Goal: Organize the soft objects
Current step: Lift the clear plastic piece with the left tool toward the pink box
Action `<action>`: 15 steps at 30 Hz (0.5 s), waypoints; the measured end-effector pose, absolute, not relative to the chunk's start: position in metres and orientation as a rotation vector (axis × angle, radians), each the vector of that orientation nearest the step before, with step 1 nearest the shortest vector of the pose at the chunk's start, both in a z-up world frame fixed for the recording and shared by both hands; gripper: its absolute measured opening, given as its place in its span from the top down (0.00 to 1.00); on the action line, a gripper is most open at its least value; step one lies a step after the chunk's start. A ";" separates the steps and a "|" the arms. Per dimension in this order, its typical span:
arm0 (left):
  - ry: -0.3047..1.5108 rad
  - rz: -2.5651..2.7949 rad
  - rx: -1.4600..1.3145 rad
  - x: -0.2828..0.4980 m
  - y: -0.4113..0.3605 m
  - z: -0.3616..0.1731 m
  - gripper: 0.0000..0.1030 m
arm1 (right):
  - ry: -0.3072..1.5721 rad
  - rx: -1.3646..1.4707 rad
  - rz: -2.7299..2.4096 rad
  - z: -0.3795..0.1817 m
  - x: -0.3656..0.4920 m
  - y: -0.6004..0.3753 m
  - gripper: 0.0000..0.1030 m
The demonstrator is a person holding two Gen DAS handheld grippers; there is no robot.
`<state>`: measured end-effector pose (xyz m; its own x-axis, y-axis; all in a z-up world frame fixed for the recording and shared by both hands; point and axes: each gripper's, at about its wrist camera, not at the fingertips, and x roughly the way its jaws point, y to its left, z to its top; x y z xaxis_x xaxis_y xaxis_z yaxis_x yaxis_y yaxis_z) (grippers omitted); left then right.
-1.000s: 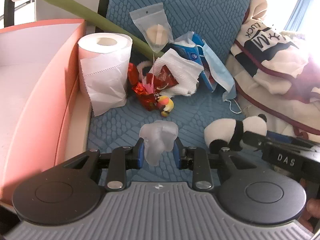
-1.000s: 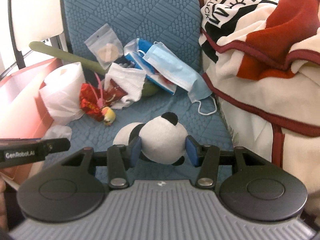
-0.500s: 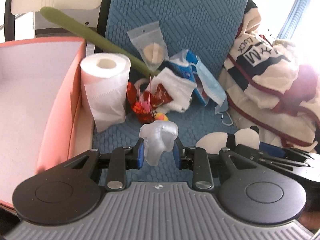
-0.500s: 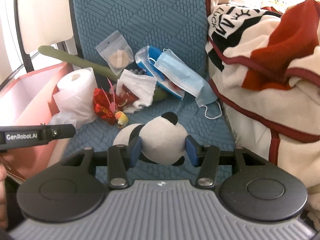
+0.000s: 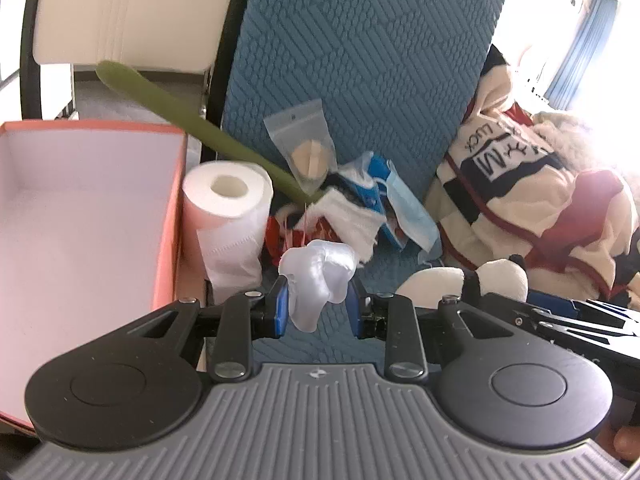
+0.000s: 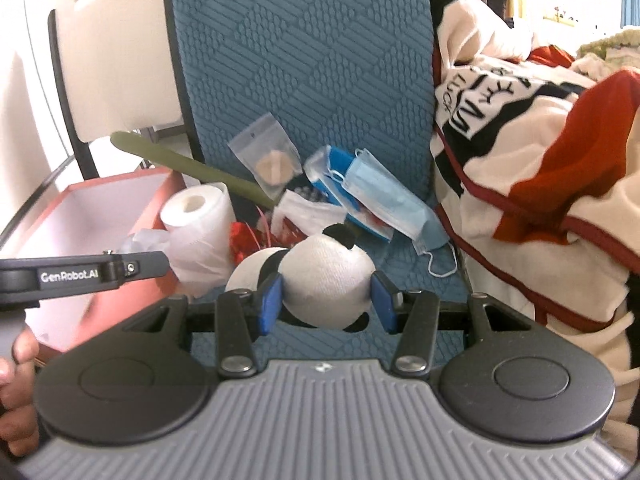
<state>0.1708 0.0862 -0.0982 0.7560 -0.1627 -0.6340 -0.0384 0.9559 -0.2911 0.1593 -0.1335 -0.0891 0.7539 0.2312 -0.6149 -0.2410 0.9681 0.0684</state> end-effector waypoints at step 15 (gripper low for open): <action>0.697 -0.030 -0.345 0.146 0.132 -0.053 0.68 | 0.640 -0.015 0.336 -0.040 0.145 -0.087 0.50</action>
